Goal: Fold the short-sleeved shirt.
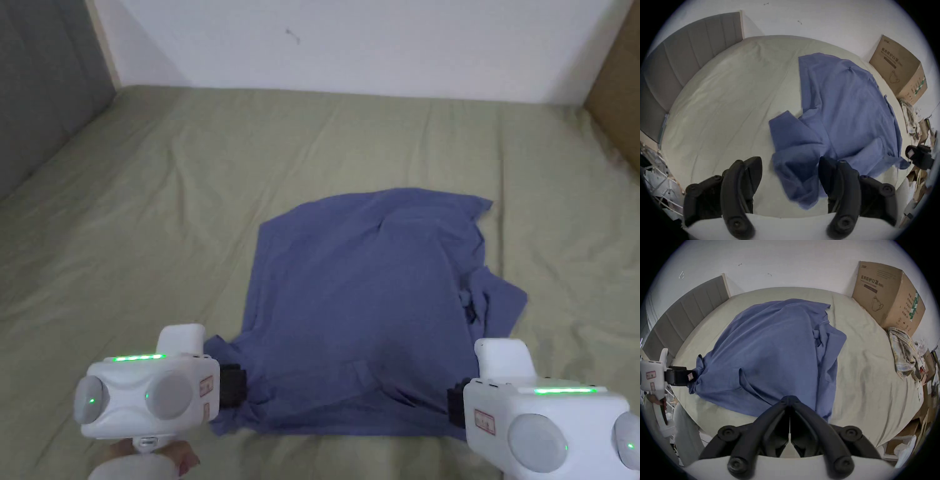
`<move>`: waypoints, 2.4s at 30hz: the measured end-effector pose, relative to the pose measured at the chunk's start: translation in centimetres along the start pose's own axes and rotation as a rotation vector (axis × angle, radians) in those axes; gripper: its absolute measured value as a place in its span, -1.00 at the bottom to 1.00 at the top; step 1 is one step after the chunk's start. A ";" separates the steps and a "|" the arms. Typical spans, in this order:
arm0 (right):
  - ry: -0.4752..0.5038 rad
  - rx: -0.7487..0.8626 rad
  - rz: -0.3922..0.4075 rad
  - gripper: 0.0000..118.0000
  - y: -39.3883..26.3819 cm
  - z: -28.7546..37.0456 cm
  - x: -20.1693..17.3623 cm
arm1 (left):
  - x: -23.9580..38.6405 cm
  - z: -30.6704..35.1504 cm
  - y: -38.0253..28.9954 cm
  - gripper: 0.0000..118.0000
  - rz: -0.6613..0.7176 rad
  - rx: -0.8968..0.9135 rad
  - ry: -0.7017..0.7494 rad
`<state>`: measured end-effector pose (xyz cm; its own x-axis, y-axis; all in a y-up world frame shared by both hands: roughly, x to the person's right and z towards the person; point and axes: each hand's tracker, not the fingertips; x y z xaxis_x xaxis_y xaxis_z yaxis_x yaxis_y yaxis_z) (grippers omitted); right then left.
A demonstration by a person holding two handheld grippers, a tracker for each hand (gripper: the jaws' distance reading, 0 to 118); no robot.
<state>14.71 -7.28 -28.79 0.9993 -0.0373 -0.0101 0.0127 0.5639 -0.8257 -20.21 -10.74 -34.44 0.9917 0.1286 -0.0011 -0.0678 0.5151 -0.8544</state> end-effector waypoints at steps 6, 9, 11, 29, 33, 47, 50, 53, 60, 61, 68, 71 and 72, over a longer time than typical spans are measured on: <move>-0.008 -0.031 -0.003 -0.98 0.5 -1.0 0.4 | -0.1 2.7 1.5 0.50 0.092 0.057 -0.101; -0.006 -0.036 -0.008 -0.98 0.7 -1.4 0.3 | 0.1 2.4 2.1 0.75 0.020 0.037 -0.043; 0.001 -0.039 -0.008 -0.98 0.7 -1.4 0.3 | 0.2 1.2 1.9 0.74 0.012 0.006 -0.016; 0.030 -0.051 -0.061 -0.98 5.8 -3.4 3.1 | 1.7 1.4 1.4 -0.90 -0.017 -0.011 -0.039; 0.066 -0.016 -0.128 -0.08 12.5 -6.3 6.4 | 2.2 2.2 1.8 -0.90 -0.032 -0.009 -0.028; -0.118 -0.042 -0.234 0.21 35.3 -23.8 17.7 | 4.0 1.2 5.3 -0.90 -0.079 -0.098 0.020; -0.125 -0.040 -0.265 0.20 36.5 -25.9 17.9 | 3.8 0.8 5.7 -0.90 -0.055 -0.113 0.024; -0.140 -0.098 -0.224 0.13 36.8 -29.1 17.7 | 4.1 0.2 6.0 -0.90 -0.042 -0.133 0.026; -0.248 -0.077 -0.048 -0.92 35.9 -29.9 15.4 | 4.7 -0.6 6.4 -0.90 -0.041 -0.156 0.016; -0.206 -0.084 -0.084 -0.92 36.0 -29.6 15.4 | 4.9 -0.4 6.4 -0.90 -0.046 -0.152 0.022; -0.170 0.005 -0.192 -0.93 37.4 -21.9 16.4 | 4.8 1.3 7.7 -0.90 0.002 -0.084 0.057; -0.171 0.076 -0.178 -0.93 38.2 -16.1 17.3 | 4.8 3.7 9.7 -0.90 -0.006 0.025 0.025; -0.170 0.090 -0.179 -0.93 38.3 -14.4 17.6 | 4.8 4.4 10.5 -0.90 -0.006 0.043 0.025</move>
<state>32.25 1.73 -68.69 0.9726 -0.0081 0.2325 0.1851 0.6323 -0.7523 -16.61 -0.98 -41.11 0.9945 0.1048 -0.0095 -0.0661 0.5522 -0.8311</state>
